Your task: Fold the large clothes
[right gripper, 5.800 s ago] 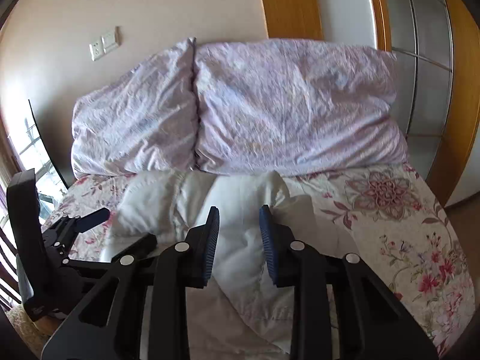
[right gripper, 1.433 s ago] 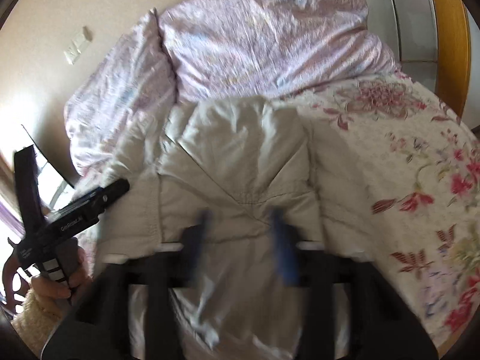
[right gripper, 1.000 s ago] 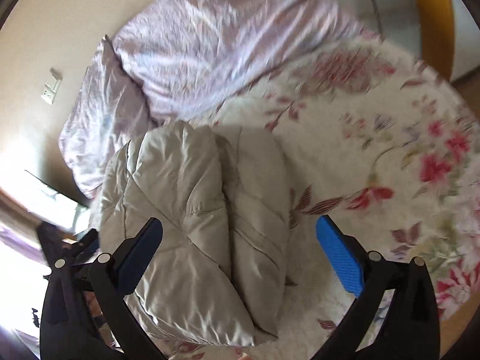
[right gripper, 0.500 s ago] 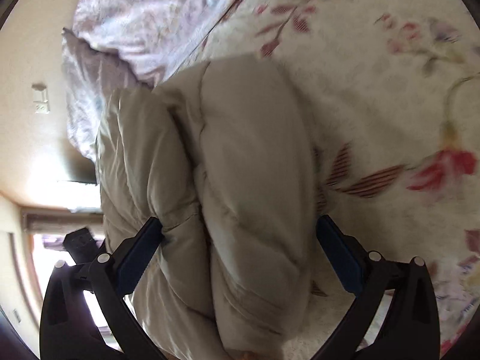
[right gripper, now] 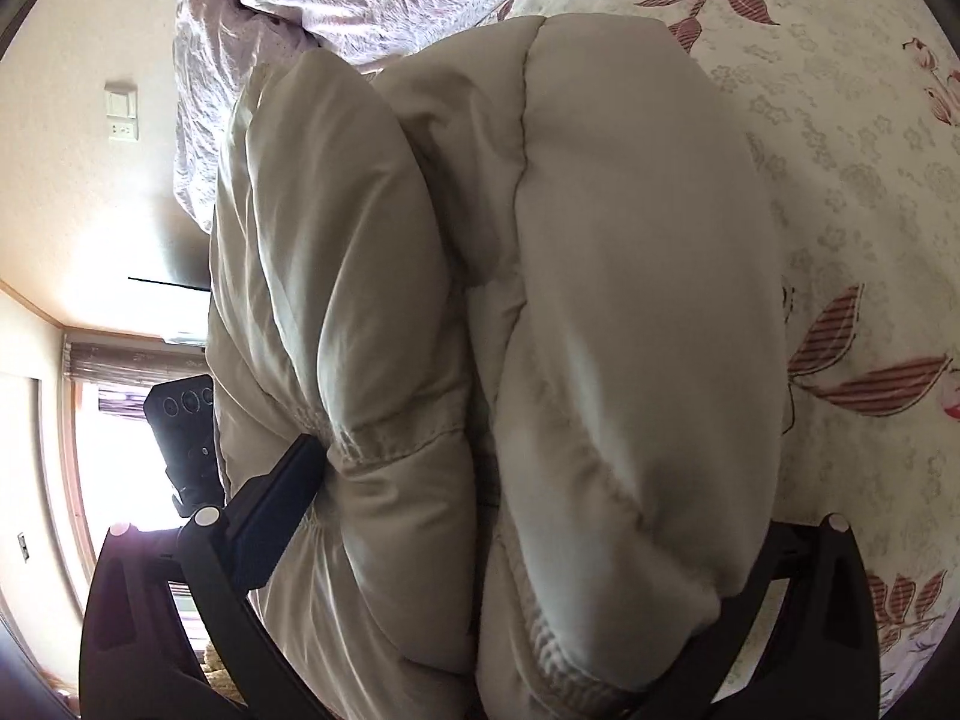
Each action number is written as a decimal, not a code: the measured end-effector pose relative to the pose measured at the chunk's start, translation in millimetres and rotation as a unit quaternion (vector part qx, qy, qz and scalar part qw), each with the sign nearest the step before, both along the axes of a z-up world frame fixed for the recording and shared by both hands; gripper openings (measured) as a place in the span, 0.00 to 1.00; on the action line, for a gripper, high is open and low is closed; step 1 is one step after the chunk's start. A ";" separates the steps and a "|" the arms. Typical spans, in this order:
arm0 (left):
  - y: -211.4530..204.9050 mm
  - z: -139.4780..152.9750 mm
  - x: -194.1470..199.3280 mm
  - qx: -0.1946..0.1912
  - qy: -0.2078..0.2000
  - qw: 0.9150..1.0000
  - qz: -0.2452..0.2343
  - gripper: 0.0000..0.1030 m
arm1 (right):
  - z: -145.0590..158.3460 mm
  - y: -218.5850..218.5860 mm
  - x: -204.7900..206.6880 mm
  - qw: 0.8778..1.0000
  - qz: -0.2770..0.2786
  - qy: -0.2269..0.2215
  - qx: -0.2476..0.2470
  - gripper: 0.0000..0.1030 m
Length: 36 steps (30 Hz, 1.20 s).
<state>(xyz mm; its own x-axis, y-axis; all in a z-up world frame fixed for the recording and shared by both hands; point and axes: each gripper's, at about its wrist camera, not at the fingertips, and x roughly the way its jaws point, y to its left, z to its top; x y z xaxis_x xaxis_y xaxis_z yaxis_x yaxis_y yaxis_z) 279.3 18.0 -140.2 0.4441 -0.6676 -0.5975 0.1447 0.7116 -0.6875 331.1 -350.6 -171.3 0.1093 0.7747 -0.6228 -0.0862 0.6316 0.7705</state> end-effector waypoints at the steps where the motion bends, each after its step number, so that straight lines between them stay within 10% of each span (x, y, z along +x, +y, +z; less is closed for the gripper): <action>1: 0.6 -1.9 -0.4 -0.007 0.006 1.000 -0.001 0.98 | -0.7 2.8 -2.1 1.000 0.007 -0.007 -0.001 0.99; 9: 3.3 -24.9 3.8 -0.080 0.044 0.996 -0.008 0.98 | -2.4 1.0 0.2 1.000 0.010 -0.018 0.010 0.99; 24: -11.9 -16.3 0.9 -0.073 0.028 0.997 0.005 0.98 | -11.9 3.0 -1.4 0.998 0.022 -0.038 0.044 0.99; 36: 12.0 57.6 10.8 -0.066 -0.078 0.995 0.008 0.90 | 27.7 38.3 13.7 0.985 0.037 -0.117 0.125 0.96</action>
<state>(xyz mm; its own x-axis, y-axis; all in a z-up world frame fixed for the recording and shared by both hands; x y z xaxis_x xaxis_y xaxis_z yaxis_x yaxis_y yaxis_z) 290.2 30.0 -82.7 0.5359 -0.7278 -0.4279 0.2459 0.6194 -0.7456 344.8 -312.2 -143.6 0.1638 0.9122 -0.3756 -0.3180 0.4092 0.8552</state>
